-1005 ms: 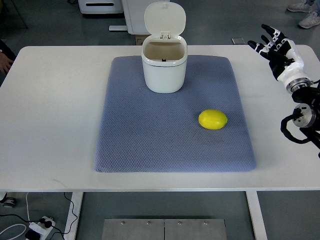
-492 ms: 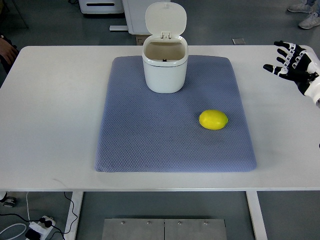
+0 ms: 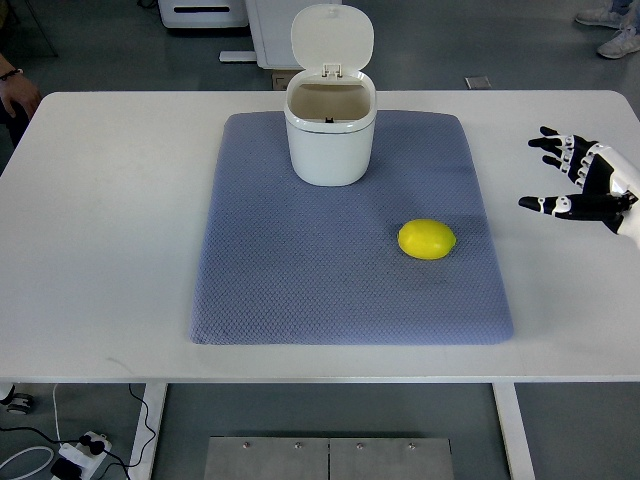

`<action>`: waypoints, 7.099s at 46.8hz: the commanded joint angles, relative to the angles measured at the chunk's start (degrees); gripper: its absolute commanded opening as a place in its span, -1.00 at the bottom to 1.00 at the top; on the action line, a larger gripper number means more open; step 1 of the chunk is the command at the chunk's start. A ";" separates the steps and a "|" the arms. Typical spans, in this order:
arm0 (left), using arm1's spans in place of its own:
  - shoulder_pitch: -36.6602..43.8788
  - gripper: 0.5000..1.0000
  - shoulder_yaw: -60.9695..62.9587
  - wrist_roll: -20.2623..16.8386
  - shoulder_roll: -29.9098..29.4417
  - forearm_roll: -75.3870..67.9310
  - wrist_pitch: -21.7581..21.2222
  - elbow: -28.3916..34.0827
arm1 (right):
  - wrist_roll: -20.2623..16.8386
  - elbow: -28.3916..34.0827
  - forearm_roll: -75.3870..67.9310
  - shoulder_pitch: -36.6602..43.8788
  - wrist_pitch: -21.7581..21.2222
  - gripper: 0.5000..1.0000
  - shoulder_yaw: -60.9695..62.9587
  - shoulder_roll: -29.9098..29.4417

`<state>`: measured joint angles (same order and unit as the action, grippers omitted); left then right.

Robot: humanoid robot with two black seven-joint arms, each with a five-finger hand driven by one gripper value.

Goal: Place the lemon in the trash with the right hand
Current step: 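Raise and open the right hand, turning it toward the yellow lemon, then move the open right hand down beside the yellow lemon, then close the right hand fingers around the yellow lemon, then lift the lemon with the right hand and carry it toward the bin, then position the held lemon over the open white bin, then open the right hand to drop the lemon into the bin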

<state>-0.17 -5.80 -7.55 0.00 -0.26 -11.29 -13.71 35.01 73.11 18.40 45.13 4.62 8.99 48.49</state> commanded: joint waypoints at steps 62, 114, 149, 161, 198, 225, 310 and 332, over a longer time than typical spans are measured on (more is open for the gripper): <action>0.00 1.00 0.00 -0.01 0.00 0.00 0.12 0.00 | -6.09 -1.48 6.12 10.07 9.00 0.94 -18.13 -12.11; 0.00 1.00 0.00 -0.01 0.00 0.00 -0.05 0.00 | -6.09 -3.94 6.04 10.24 12.17 0.34 -20.59 -15.89; 0.00 1.00 0.00 -0.01 0.00 0.00 0.12 0.00 | -6.09 -3.76 5.95 11.04 13.05 -0.83 -20.59 -16.77; 0.00 1.00 0.00 -0.01 0.00 0.00 -0.05 0.00 | -5.74 -3.76 5.33 11.30 13.40 -0.85 -20.33 -16.06; 0.00 1.00 0.00 -0.01 0.00 0.00 -0.05 0.00 | -6.09 -19.92 -4.86 18.15 2.68 -0.82 -19.62 -9.73; 0.00 1.00 0.00 -0.01 0.00 0.00 -0.05 0.00 | -8.55 -33.65 -10.05 23.78 -7.96 -0.82 -16.19 -18.26; 0.00 1.00 0.00 -0.01 0.00 0.00 -0.05 0.00 | -17.87 -39.45 -9.70 32.57 -4.62 -0.45 -16.81 -44.28; 0.00 1.00 0.00 -0.01 0.00 0.00 -0.05 0.00 | -19.98 -39.53 -9.70 32.66 -4.62 1.00 -16.63 -44.28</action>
<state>-0.18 -5.80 -7.56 0.00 -0.26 -11.31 -13.71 15.15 33.54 8.73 77.70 0.00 -7.66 4.22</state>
